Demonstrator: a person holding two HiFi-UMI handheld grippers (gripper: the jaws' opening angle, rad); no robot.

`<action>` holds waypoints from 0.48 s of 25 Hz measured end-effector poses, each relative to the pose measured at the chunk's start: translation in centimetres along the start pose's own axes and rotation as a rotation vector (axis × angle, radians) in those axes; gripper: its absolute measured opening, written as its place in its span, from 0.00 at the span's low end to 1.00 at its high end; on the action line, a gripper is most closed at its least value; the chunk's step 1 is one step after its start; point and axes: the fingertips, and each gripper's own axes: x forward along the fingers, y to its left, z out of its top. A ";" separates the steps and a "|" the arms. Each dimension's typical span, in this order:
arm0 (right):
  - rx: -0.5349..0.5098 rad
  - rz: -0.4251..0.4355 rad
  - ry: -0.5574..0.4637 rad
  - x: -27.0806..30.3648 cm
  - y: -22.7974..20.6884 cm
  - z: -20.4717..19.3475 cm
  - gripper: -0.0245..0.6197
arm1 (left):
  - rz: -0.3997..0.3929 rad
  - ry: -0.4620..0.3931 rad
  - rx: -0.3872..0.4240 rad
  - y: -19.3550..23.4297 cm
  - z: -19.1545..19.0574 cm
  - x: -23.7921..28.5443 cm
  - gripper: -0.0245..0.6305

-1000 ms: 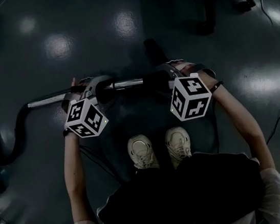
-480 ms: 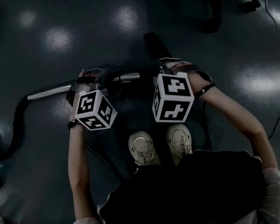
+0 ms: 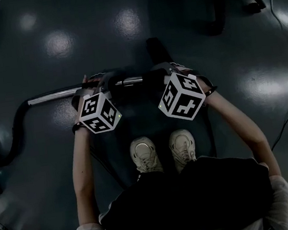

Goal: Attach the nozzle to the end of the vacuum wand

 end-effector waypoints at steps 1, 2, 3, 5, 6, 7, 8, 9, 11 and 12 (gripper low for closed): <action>0.013 -0.004 -0.018 -0.3 -0.2 0.1 0.29 | -0.003 -0.006 -0.004 0.0 0.1 -0.3 0.35; 0.026 -0.010 -0.035 -0.8 -0.4 0.2 0.28 | -0.005 -0.012 -0.012 0.0 0.2 -0.7 0.35; 0.046 -0.024 -0.056 -1.2 -0.8 0.3 0.27 | -0.007 -0.025 -0.031 0.1 0.3 -1.3 0.36; 0.129 -0.079 -0.124 -2.5 -2.6 0.5 0.12 | 0.013 -0.106 -0.134 1.2 1.1 -3.0 0.37; 0.198 -0.110 -0.176 -3.3 -3.8 0.7 0.06 | 0.055 -0.189 -0.224 2.5 1.8 -4.1 0.33; 0.287 -0.140 -0.239 -4.3 -5.1 1.0 0.05 | 0.127 -0.294 -0.335 4.4 2.5 -5.6 0.22; 0.394 -0.167 -0.312 -5.3 -6.5 1.3 0.05 | 0.219 -0.409 -0.463 6.6 3.0 -7.2 0.09; 0.508 -0.192 -0.390 -6.3 -7.9 1.6 0.05 | 0.309 -0.527 -0.592 8.7 3.3 -8.8 0.04; 0.708 -0.213 -0.520 -7.8 -10.2 1.8 0.05 | 0.422 -0.744 -0.777 11.4 4.2 -10.9 0.04; 0.769 -0.217 -0.554 -8.1 -10.8 1.8 0.05 | 0.463 -0.817 -0.814 11.9 4.7 -11.3 0.04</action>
